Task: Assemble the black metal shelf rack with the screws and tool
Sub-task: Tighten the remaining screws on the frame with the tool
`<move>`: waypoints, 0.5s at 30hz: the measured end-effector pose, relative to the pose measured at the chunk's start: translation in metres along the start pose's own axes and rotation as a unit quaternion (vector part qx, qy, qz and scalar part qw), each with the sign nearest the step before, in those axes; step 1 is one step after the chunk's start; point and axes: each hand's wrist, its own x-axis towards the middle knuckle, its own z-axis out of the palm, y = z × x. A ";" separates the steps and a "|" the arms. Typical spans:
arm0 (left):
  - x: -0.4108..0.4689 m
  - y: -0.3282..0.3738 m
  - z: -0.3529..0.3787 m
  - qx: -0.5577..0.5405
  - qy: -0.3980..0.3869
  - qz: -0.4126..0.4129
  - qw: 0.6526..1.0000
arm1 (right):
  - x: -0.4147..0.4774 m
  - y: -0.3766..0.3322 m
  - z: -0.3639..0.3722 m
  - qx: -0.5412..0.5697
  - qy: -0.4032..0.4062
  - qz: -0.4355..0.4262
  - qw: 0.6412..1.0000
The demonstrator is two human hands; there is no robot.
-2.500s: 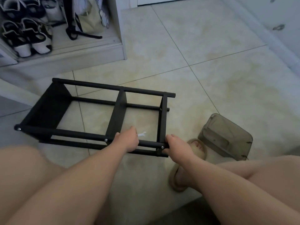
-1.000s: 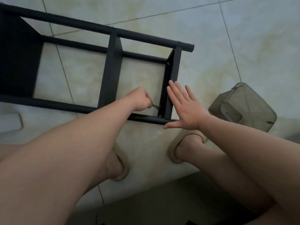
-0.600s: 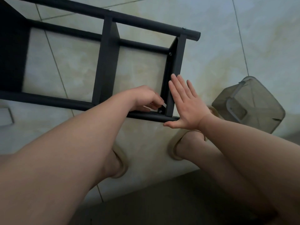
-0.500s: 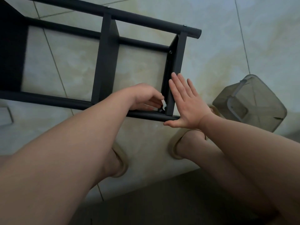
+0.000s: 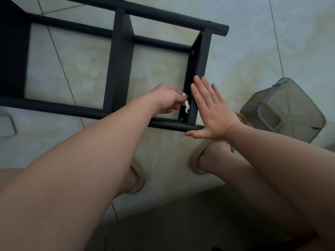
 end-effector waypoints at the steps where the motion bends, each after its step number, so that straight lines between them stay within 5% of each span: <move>1: 0.000 0.000 0.000 0.002 0.001 0.002 1.000 | 0.000 0.000 0.000 0.002 0.001 0.000 1.000; 15: -0.003 0.005 0.000 0.083 -0.011 0.003 0.997 | 0.000 0.000 -0.001 0.004 -0.002 0.000 1.000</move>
